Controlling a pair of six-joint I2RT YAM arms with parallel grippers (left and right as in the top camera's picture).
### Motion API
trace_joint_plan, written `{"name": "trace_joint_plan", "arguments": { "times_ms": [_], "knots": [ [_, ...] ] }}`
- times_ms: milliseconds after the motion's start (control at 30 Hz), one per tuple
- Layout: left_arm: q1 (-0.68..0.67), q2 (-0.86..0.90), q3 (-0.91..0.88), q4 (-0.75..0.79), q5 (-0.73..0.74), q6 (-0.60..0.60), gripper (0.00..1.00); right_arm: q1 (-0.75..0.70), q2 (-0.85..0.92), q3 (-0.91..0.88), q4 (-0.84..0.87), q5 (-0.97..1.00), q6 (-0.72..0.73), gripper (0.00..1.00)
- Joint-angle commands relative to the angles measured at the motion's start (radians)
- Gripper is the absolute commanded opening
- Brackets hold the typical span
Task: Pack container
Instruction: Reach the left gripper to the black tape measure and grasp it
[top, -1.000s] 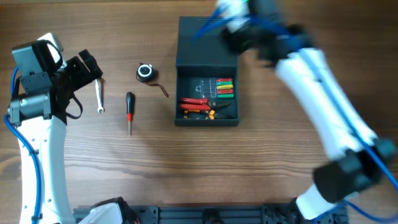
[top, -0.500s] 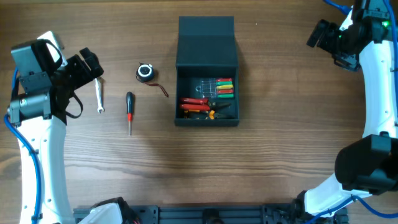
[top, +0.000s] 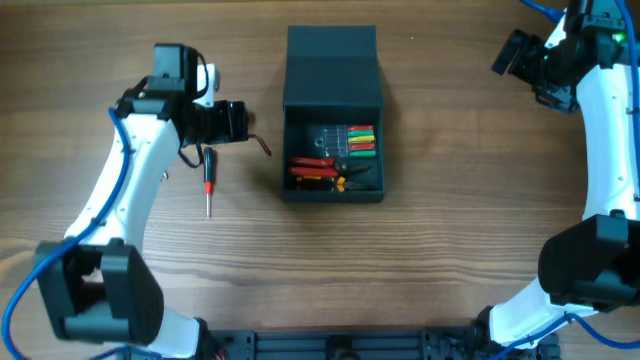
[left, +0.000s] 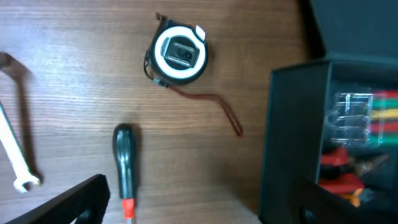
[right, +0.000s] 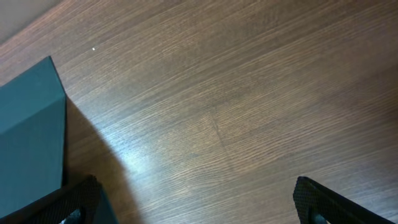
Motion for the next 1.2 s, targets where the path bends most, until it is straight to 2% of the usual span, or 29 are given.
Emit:
{"name": "trace_joint_plan", "arguments": {
  "times_ms": [0,100,133,267,467,667,1167],
  "knots": [
    [-0.011,0.111,0.152,-0.027,-0.115,0.080,0.93,0.000,0.017,-0.003,0.026,-0.008,0.016,1.00],
    [-0.004,0.209,0.293,-0.095,-0.115,0.094,0.94,0.001,0.017,-0.003,0.032,-0.008,0.016,1.00],
    [-0.003,0.279,0.394,-0.172,-0.116,0.140,0.95,0.001,0.017,-0.003,0.038,-0.008,0.016,1.00],
    [-0.003,0.425,0.574,-0.306,-0.162,0.169,0.95,0.000,0.017,-0.003,0.042,-0.008,0.016,1.00],
    [-0.005,0.517,0.593,-0.281,-0.148,0.188,0.95,0.000,0.017,-0.003,0.042,-0.008,0.016,1.00],
    [-0.018,0.537,0.593,-0.201,-0.148,0.194,0.95,0.001,0.017,-0.003,0.042,-0.008,0.016,1.00],
    [-0.046,0.661,0.592,-0.192,-0.145,0.191,0.92,0.001,0.017,-0.003,0.042,-0.008,0.016,1.00]
  ]
}}
